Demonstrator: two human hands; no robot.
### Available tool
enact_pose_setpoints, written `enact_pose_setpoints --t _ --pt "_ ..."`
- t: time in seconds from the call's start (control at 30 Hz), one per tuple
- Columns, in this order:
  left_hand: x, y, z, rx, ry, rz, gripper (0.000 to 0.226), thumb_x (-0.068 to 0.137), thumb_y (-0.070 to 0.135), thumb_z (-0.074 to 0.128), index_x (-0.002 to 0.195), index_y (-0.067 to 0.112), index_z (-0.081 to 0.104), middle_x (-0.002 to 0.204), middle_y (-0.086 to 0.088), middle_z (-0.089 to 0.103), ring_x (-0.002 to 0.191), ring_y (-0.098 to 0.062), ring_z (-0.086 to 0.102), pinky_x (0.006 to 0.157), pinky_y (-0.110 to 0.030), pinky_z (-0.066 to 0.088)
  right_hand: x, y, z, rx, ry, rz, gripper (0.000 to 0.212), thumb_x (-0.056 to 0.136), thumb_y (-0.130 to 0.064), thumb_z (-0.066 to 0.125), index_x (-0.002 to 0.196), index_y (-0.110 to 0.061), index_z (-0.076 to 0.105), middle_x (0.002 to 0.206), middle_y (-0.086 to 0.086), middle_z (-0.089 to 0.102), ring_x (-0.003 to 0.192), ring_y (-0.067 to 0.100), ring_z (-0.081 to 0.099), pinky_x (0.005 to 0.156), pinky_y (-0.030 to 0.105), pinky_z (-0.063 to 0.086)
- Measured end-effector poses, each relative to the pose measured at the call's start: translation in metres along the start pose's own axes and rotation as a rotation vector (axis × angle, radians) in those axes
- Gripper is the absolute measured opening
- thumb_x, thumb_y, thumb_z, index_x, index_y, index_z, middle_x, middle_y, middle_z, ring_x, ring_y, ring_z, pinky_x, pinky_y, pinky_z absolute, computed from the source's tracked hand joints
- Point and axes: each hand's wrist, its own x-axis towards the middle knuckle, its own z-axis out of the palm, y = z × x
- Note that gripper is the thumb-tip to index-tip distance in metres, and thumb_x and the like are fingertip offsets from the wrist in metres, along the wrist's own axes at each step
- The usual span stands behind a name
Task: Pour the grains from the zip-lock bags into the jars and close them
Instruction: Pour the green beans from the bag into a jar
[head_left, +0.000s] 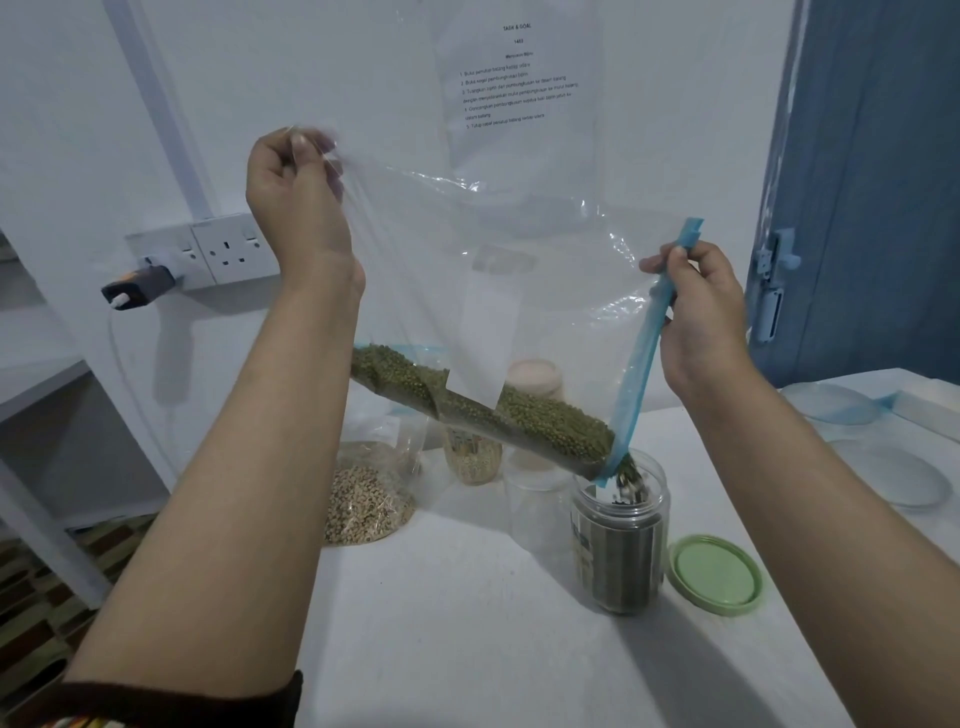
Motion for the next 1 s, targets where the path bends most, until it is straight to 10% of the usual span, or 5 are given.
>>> enact_pose_setpoints --t 1.0 --pt "-0.0003 0.0070 0.0037 0.012 -0.015 0.030 0.025 0.101 0.003 0.044 0.080 0.012 0.055 0.077 0.000 0.064 0.060 -0.009 0.050 0.062 -0.022 0.041 0.0030 -0.0032 -0.0006 -0.059 -0.025 0.040 0.020 0.104 -0.022 0.047 0.089 -0.028 0.059 0.082 -0.012 0.069 0.088 0.010 0.051 0.080 0.028 0.039"
